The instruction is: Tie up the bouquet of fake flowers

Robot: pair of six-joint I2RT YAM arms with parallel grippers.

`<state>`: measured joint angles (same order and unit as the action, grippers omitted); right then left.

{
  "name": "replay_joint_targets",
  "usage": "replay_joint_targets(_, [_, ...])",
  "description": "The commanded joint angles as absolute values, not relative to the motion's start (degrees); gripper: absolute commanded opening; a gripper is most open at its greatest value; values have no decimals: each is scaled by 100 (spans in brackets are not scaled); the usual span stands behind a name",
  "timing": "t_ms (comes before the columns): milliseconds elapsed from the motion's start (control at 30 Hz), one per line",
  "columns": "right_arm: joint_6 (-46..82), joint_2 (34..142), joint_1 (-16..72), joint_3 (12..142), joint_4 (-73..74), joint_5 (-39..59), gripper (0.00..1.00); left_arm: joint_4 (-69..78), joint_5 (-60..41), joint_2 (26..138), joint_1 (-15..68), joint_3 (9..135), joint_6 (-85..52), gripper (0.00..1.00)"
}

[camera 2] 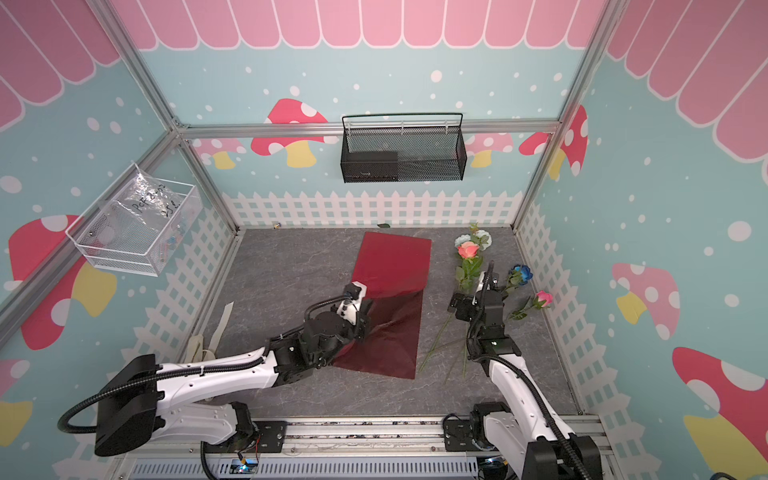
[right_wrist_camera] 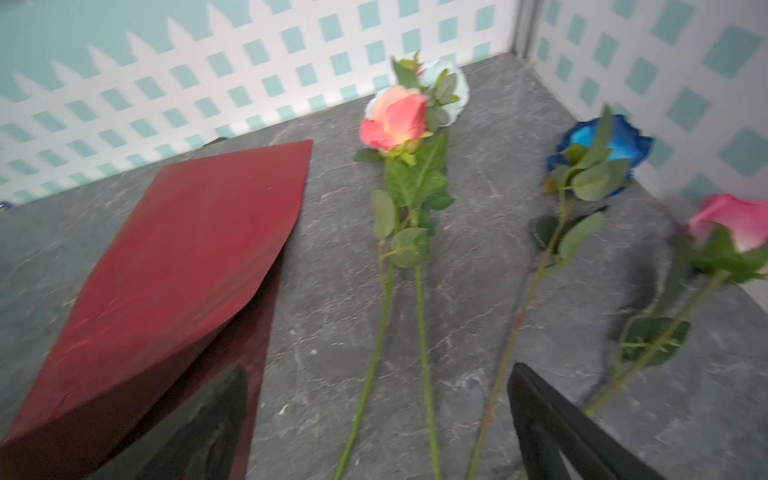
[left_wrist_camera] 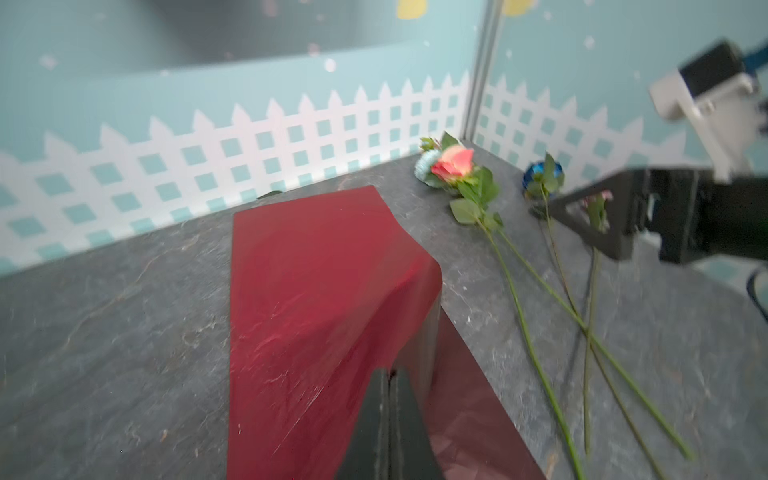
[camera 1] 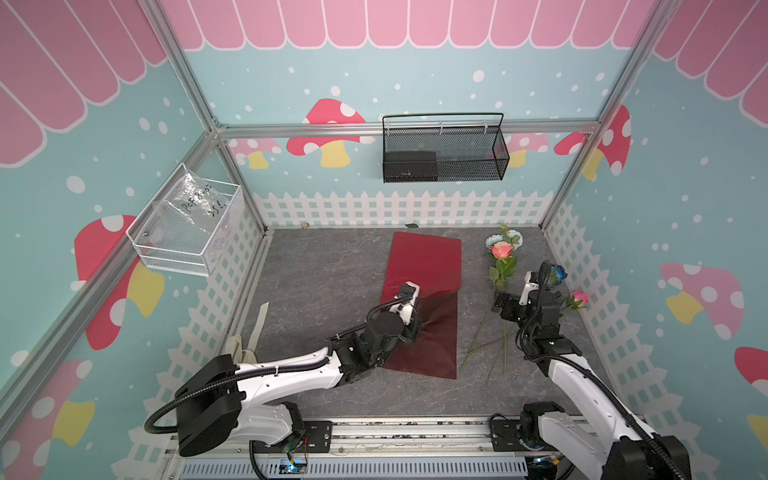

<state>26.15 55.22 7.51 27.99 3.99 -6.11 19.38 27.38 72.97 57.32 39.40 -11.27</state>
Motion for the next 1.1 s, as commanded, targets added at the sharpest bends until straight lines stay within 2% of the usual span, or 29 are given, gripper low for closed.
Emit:
replay_joint_targets(0, [2553, 5798, 1324, 3024, 236, -359, 97, 2514, 2893, 6835, 5302, 3326, -2516, 0])
replay_joint_targets(233, [2654, 7269, 2549, 3532, 522, -234, 79, 2792, 3093, 5981, 4656, 2471, -3614, 0])
replay_joint_targets(333, [2659, 8102, 2795, 3946, 557, -161, 71, 2715, 3172, 5789, 4535, 2318, -3757, 0])
replay_joint_targets(567, [2817, 9640, 2877, 4538, 589, 187, 61, 2144, 2773, 5315, 3577, 2197, -3945, 0])
replay_joint_targets(800, [2995, 10070, 2881, 4553, 516, 369, 59, 1348, 2733, 5035, 2382, 2265, -3994, 0])
replay_joint_targets(1067, [3192, 10060, 2939, 4472, 251, 672, 56, 1090, 2831, 5823, 1313, 2599, -4164, 0])
